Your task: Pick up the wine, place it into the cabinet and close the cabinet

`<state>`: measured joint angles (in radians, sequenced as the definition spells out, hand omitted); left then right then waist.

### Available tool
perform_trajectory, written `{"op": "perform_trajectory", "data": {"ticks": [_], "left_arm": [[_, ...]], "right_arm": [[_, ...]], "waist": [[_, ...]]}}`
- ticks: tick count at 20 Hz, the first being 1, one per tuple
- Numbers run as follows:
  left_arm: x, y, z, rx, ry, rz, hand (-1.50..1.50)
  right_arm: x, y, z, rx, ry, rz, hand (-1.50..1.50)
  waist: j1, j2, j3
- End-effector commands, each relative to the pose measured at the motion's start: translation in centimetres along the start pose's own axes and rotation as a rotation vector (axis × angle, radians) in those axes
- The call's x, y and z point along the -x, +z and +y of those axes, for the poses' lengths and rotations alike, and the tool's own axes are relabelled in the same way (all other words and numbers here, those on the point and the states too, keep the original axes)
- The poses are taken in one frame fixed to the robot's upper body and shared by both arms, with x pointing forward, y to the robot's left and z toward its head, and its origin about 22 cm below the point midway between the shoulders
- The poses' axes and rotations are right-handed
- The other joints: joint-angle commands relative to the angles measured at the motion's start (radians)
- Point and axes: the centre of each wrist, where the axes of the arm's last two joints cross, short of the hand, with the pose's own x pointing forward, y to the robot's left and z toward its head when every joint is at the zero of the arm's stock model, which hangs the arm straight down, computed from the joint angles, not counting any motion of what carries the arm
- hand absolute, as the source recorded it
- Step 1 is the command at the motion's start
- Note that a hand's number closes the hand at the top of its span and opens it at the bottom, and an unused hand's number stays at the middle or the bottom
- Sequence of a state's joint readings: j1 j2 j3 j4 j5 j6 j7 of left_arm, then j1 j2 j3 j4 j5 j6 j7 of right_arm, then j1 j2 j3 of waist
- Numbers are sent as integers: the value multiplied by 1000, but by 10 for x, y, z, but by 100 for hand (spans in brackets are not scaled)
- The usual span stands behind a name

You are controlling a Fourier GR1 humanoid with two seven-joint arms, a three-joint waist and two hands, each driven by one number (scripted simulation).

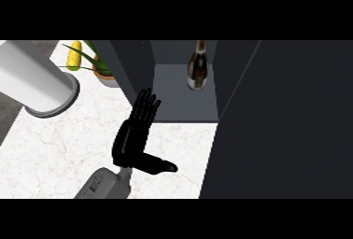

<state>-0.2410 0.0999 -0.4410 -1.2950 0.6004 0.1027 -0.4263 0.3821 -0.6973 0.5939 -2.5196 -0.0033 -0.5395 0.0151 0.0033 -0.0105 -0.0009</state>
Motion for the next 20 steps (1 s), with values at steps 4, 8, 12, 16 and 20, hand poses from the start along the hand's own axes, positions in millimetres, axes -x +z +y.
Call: {"op": "perform_trajectory", "data": {"ticks": [4,8,12,16,20], "left_arm": [[-27,42,36,-18,29,-9,-150],[-31,46,40,-38,2,-64,-150],[-53,60,76,-32,-55,-74,-150],[-79,64,100,-61,-61,-120,-150],[-85,78,106,-61,-102,-112,-150]], "right_arm": [[-54,12,-3,-131,-104,-14,-150],[-47,8,-1,-233,-164,4,-150],[-44,14,2,-425,-156,43,150],[-49,19,9,-527,-171,18,150],[-58,15,8,-538,-161,-13,150]], "waist": [[-3,1,0],[2,6,1],[2,4,1],[-1,2,-1],[7,7,-2]]}}
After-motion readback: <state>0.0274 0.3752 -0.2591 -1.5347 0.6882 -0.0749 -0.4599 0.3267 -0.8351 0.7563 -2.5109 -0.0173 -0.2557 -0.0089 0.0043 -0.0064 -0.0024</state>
